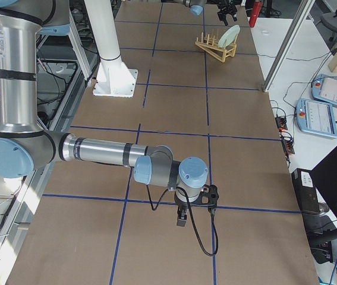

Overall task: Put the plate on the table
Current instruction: 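Reach the left gripper to the green plate's rim in the rack and grasp it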

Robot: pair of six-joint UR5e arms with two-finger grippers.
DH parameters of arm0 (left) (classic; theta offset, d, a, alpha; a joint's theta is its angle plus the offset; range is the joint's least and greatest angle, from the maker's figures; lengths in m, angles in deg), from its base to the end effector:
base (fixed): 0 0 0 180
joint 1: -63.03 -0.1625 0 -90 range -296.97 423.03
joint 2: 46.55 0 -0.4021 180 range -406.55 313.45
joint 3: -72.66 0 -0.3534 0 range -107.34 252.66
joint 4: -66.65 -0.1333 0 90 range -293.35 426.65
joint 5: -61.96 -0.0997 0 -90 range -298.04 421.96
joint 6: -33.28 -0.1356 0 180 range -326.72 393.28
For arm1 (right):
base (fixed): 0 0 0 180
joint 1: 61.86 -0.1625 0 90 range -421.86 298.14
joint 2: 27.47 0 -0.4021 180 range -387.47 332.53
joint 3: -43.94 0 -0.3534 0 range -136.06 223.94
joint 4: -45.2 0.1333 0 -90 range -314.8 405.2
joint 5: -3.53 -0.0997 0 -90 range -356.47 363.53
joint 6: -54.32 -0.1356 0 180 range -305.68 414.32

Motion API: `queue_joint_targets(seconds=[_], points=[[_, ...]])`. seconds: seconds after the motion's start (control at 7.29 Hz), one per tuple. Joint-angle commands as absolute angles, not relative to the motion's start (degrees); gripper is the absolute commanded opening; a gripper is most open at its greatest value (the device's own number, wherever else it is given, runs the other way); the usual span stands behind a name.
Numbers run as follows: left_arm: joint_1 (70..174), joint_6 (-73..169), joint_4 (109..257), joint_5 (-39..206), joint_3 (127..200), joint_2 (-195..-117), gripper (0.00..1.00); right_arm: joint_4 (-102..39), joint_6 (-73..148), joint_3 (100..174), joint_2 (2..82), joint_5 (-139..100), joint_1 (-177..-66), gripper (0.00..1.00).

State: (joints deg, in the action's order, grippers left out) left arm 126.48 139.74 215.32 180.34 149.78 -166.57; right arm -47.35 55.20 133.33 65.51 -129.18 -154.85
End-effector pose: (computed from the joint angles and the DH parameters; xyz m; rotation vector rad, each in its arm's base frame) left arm 0.2419 -0.6382 0.3391 0.1347 1.3977 -0.8427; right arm 0.0632 -0.4175 0.6959 -0.0770 -0.7479 0.0750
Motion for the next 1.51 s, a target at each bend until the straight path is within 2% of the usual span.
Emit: queue_joint_targets(seconds=[0.0, 0.55, 0.96, 1.37], points=[[126.04, 139.63, 215.44, 180.17, 149.13, -166.87, 0.68, -47.35, 55.20, 133.33, 65.51, -129.18, -154.85, 1.00], [125.60, 139.63, 215.44, 180.17, 149.13, -167.22, 0.43, -47.35, 55.20, 133.33, 65.51, -129.18, -154.85, 1.00], [125.60, 139.63, 215.36, 180.17, 149.04, -167.49, 0.34, -47.35, 55.20, 133.33, 65.51, -129.18, -154.85, 1.00], [125.60, 139.63, 215.44, 180.17, 149.13, -167.57, 0.10, -47.35, 55.20, 133.33, 65.51, -129.18, -154.85, 1.00]])
